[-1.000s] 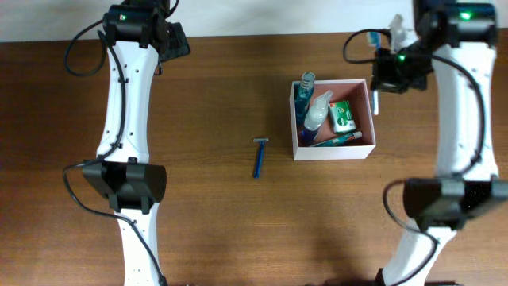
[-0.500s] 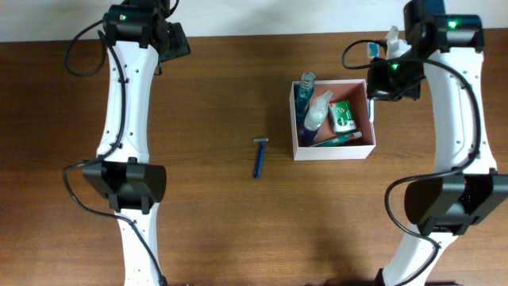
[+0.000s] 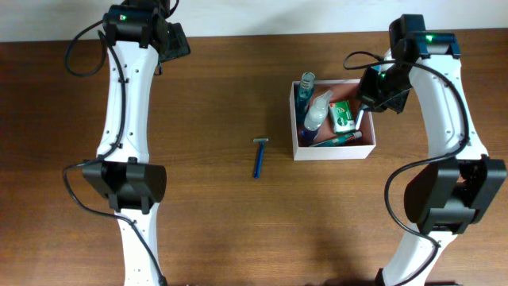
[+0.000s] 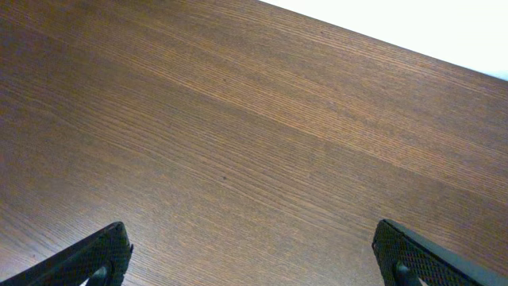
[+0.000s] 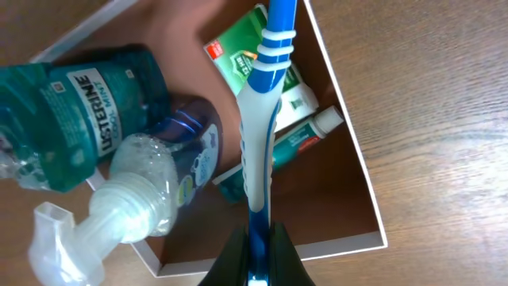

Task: Pack container
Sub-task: 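Lift the toothbrush and lower it into the pink box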

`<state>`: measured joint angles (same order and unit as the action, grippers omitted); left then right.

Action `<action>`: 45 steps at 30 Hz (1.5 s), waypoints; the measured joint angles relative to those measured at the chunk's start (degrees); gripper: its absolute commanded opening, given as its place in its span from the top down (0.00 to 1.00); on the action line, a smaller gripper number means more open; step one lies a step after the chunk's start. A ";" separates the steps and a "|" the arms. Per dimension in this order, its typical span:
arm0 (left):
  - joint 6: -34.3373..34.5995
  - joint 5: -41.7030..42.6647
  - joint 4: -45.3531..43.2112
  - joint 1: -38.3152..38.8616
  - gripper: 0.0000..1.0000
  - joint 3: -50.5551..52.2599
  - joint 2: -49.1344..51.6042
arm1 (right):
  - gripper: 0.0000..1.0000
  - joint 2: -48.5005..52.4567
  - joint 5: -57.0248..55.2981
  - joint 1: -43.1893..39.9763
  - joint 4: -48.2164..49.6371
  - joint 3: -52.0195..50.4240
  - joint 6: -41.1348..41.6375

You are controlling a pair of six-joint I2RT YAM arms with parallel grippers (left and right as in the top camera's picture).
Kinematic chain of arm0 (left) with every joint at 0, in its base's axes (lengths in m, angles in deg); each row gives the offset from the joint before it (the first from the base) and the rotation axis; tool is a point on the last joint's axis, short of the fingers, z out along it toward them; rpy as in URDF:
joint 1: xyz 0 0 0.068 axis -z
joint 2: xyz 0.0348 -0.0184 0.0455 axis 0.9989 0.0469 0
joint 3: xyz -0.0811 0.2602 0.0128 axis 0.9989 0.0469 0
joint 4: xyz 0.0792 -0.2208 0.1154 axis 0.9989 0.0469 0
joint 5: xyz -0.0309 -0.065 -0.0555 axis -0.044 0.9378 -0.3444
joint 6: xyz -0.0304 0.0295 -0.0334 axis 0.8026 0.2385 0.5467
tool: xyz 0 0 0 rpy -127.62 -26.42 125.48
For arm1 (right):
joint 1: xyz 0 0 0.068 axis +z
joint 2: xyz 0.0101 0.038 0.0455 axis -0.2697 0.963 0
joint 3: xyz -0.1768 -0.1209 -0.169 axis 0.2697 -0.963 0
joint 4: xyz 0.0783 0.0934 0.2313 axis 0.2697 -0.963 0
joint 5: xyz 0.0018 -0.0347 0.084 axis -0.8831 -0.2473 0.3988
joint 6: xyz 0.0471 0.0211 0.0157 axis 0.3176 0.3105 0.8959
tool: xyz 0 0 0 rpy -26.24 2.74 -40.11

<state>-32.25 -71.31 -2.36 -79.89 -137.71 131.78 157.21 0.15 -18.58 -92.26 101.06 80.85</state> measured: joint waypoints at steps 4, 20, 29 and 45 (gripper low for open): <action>0.00 0.00 0.00 0.00 0.01 0.00 0.00 | 0.96 0.00 0.57 0.70 1.84 -0.02 0.85; 0.00 0.02 1.36 0.00 0.01 0.00 0.00 | 0.96 0.00 -2.10 6.69 4.13 -0.02 10.29; -0.02 0.00 1.36 0.00 0.01 0.00 0.00 | 0.96 0.00 -3.04 6.71 4.22 -0.02 13.35; 0.00 0.00 1.49 0.00 0.01 0.00 0.00 | 0.96 0.04 -3.58 7.72 4.66 -5.35 14.12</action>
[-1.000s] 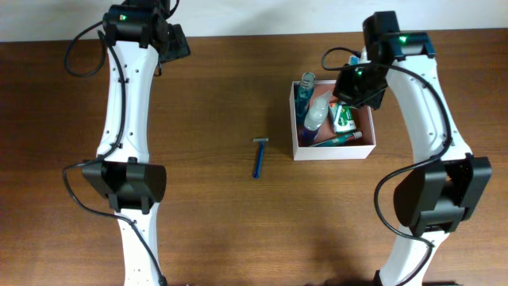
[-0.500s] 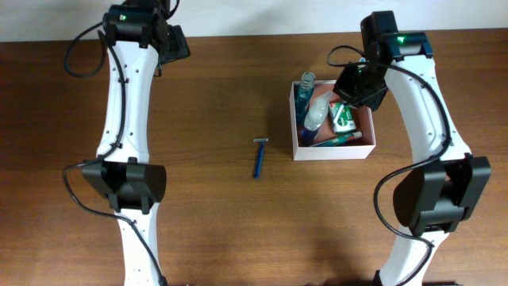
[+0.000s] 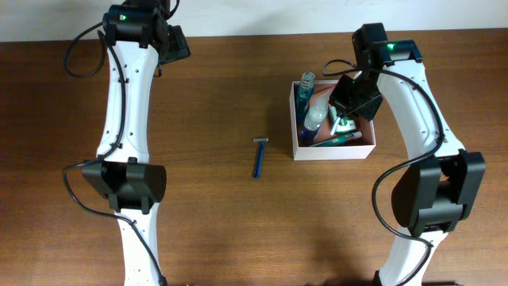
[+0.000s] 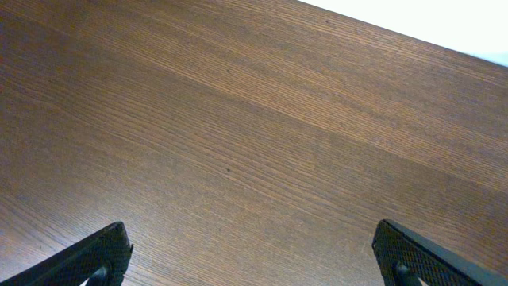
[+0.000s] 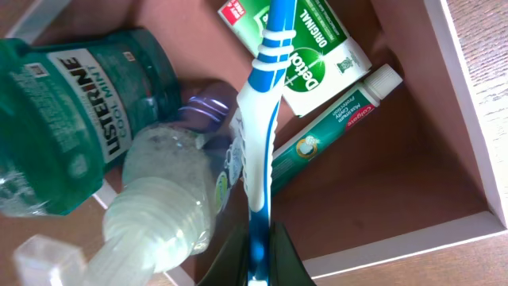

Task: Pack container

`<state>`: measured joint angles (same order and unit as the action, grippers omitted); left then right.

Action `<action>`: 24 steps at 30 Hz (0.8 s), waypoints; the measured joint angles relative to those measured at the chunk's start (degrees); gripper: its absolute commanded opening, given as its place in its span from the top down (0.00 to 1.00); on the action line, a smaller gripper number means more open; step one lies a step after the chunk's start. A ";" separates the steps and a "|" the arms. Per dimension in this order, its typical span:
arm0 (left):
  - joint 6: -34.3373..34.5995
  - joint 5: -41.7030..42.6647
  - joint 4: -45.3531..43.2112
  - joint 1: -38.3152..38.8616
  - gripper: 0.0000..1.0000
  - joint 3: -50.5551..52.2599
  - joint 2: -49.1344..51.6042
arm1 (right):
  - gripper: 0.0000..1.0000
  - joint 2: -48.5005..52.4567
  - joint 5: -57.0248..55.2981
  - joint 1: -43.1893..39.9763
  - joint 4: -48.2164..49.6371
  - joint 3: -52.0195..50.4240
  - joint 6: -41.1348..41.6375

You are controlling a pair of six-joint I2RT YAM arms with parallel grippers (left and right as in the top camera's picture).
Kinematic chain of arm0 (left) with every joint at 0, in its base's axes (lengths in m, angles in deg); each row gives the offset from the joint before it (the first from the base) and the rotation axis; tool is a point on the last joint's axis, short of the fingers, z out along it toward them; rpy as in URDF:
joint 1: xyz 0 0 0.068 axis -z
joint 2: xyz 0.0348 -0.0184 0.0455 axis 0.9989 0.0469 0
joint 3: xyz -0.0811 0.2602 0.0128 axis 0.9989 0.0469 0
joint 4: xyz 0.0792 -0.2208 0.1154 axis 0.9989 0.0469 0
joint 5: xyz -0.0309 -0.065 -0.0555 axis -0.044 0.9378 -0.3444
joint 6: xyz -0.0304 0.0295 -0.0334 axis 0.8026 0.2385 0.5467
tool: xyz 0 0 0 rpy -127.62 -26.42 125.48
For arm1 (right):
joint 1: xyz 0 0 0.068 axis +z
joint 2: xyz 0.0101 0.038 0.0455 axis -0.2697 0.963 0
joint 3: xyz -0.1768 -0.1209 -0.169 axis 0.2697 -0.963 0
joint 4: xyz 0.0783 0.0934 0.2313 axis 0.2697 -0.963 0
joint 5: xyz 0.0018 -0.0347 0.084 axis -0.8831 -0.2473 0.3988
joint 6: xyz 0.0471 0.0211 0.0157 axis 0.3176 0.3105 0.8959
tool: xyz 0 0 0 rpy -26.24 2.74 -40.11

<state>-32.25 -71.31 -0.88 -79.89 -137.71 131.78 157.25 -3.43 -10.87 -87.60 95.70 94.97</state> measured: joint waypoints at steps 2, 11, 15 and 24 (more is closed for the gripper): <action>-0.02 0.00 0.00 0.00 0.01 0.00 0.02 | 0.95 0.02 -0.28 0.00 0.31 -0.35 0.02; -0.02 0.00 0.02 0.00 0.01 0.00 0.00 | 0.73 0.04 -0.98 0.00 0.70 -0.50 0.04; -0.02 0.00 0.00 0.00 0.00 0.00 0.00 | 0.63 0.07 -1.16 0.00 0.76 -0.50 -0.04; -0.02 0.00 0.00 0.00 0.01 0.00 0.00 | 0.58 0.04 -1.81 -1.33 -0.22 -0.17 -1.14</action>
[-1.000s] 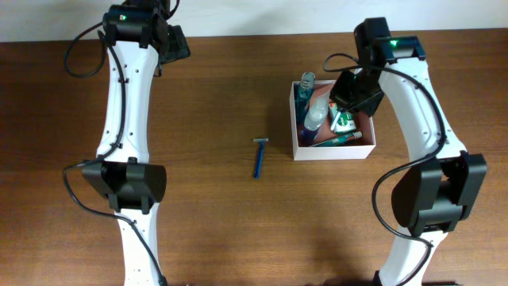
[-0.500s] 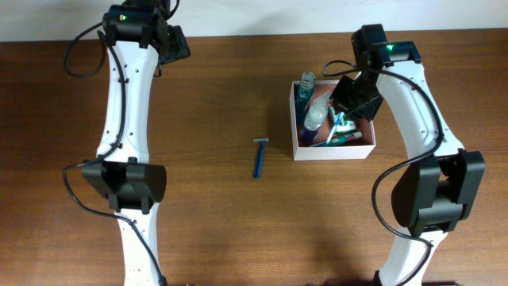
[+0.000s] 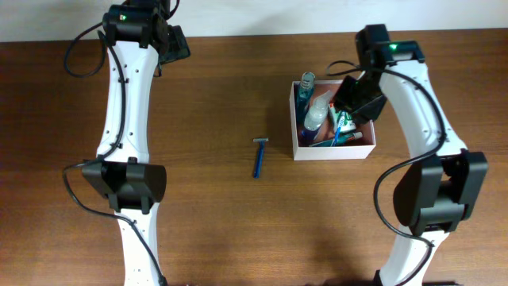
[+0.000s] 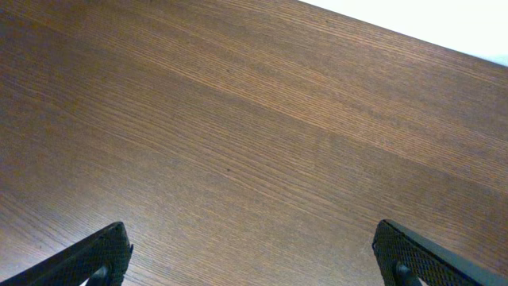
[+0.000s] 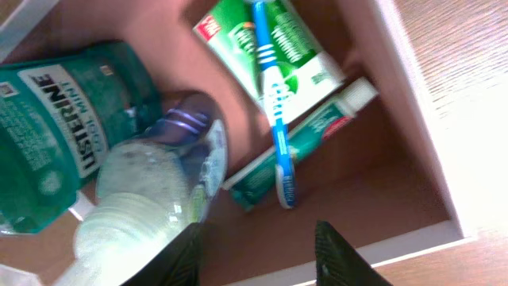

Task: Pack container

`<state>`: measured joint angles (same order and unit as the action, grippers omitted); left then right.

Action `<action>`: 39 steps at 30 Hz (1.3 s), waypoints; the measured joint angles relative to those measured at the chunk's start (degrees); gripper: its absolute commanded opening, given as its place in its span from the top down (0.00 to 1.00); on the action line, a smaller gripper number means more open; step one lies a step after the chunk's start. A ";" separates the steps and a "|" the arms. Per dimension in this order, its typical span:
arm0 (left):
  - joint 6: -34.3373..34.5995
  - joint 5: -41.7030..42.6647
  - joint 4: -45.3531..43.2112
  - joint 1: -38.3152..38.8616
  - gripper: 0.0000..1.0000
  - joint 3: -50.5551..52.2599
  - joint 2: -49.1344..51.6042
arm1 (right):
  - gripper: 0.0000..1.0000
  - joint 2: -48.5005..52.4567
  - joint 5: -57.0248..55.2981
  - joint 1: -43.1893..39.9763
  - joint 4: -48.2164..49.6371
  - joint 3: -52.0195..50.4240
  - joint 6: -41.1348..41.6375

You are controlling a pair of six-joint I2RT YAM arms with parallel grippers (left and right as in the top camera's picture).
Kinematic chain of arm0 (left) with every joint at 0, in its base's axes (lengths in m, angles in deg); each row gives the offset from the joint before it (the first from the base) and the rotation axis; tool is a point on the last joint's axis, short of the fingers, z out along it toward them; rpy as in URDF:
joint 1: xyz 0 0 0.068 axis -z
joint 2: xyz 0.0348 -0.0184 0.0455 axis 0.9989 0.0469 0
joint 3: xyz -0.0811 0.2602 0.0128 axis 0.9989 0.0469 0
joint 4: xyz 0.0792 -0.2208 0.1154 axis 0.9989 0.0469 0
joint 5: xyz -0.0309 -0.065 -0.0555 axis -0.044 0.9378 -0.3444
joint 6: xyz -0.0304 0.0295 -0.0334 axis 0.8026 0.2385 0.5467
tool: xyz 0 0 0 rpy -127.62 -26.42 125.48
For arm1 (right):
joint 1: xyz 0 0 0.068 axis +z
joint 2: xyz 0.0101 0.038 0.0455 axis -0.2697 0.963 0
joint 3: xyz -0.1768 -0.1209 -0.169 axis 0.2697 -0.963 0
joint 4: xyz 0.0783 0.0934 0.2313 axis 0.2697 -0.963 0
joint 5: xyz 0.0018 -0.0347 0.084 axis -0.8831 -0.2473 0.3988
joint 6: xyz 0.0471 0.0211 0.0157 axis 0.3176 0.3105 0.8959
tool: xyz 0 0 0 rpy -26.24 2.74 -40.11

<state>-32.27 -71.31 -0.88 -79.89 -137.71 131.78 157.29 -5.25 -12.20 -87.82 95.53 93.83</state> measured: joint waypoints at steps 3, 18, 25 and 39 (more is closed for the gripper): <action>0.00 0.00 0.02 0.00 0.01 0.00 0.00 | 0.57 0.02 -0.13 -2.95 -2.36 2.40 -1.51; 0.02 2.99 0.57 0.00 0.01 0.00 0.00 | 0.01 0.02 -0.92 -28.70 -4.72 10.82 -4.98; -0.76 11.61 4.02 0.28 0.02 0.00 0.00 | 0.01 0.02 -1.95 -40.15 -4.83 10.82 -5.31; -4.85 14.45 7.41 8.81 0.02 3.85 0.02 | 0.01 0.02 -2.58 -45.99 -5.20 10.82 -5.31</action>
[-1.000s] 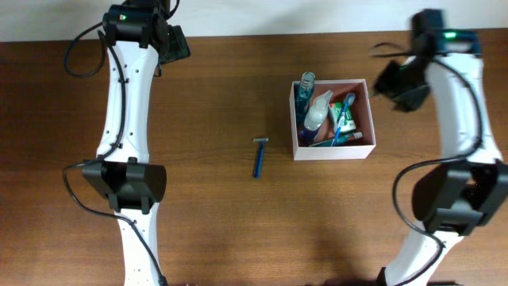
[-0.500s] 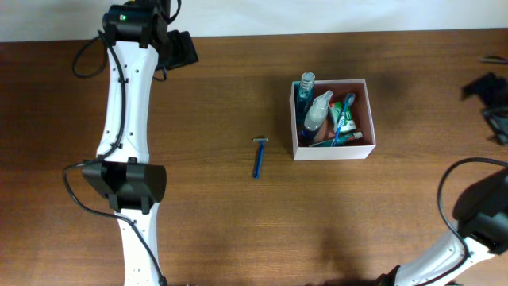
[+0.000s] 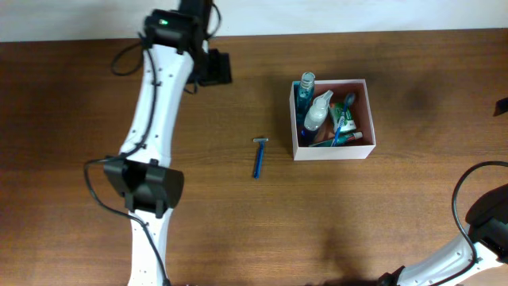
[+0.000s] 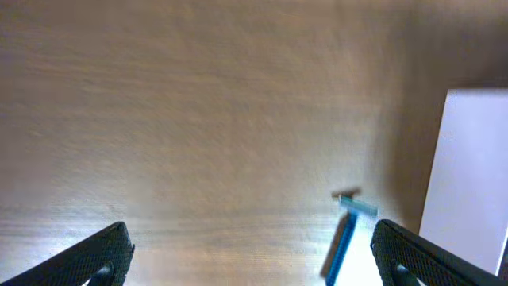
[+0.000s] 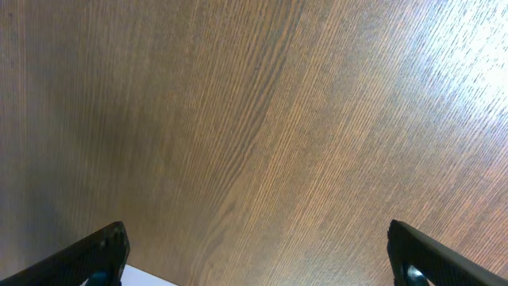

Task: Pack container

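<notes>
A white box (image 3: 364,148) with a brown floor stands right of the table's middle. In it are a teal mouthwash bottle (image 3: 304,86), a clear pump bottle (image 3: 316,113), a green carton (image 3: 347,117), toothpaste and a blue toothbrush (image 3: 341,127). A blue razor (image 3: 258,158) lies on the wood to the box's left; the left wrist view has the razor (image 4: 347,235) and the box wall (image 4: 468,175). My left gripper (image 3: 216,67) hangs open behind the razor, nothing in it. My right gripper (image 5: 262,266) is open over bare wood, far right of the box.
The brown wooden table (image 3: 198,214) fills the view, with a white wall strip along its far edge. My left arm (image 3: 155,103) reaches across the left half. A dark bit of the right arm (image 3: 502,105) shows at the right edge.
My right gripper was open right over the box's contents; now it is far to the right over bare wood. My left gripper has moved right, and the razor shows in its wrist view.
My right gripper was shut on the blue toothbrush above the box, then lower among the bottles. Then it was open, with the toothbrush lying on the carton and toothpaste. Now the right arm is away at the table's right side, and the left arm, still before, is nearer the razor.
</notes>
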`<state>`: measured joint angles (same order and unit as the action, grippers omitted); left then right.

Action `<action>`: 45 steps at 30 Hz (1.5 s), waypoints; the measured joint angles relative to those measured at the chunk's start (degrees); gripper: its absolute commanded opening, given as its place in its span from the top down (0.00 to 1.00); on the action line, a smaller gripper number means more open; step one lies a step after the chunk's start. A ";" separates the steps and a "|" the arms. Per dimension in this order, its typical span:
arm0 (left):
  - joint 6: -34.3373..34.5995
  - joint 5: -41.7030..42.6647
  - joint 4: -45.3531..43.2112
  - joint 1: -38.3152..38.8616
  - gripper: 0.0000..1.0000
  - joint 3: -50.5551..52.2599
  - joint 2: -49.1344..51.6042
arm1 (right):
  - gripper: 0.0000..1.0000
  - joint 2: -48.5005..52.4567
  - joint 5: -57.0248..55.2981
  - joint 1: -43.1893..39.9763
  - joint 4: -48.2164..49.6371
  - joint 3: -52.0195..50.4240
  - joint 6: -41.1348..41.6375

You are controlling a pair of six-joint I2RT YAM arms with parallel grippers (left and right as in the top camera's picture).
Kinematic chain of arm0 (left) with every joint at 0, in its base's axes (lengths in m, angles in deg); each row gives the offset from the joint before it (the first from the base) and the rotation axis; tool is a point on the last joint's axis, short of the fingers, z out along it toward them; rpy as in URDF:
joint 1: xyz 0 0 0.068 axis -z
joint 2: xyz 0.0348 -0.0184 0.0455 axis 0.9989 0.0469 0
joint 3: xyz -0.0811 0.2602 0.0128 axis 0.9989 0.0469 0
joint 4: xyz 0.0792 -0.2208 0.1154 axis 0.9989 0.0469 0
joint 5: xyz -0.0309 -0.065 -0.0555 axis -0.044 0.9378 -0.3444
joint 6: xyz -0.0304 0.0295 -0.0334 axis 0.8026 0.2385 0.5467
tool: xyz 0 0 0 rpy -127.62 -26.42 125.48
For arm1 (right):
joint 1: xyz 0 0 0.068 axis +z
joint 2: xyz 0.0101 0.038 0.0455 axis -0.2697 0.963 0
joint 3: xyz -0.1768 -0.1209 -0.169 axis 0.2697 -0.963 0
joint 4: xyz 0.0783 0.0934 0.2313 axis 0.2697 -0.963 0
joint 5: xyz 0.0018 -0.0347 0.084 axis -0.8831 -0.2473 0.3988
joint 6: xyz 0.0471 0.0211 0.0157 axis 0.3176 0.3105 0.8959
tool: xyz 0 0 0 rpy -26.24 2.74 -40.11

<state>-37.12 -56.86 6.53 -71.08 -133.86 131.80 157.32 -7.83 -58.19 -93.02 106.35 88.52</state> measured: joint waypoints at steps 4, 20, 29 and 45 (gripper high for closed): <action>0.22 0.37 1.62 2.69 0.02 3.63 -0.02 | 0.01 0.00 0.00 -0.02 0.00 0.00 -0.02; -2.84 3.23 6.67 10.43 0.02 12.79 -0.02 | 0.01 0.00 0.00 -0.02 0.00 0.00 -0.04; -3.26 4.09 5.44 10.71 0.02 23.06 -0.02 | 0.01 0.00 -0.02 -0.02 -0.02 0.00 0.00; -4.79 9.77 -9.11 10.75 0.08 32.79 0.00 | 0.01 -0.02 0.00 0.00 -0.02 0.00 -0.02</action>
<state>-41.91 -47.09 -2.58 -60.33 -101.07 131.80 157.29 -7.83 -58.19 -93.04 106.35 88.50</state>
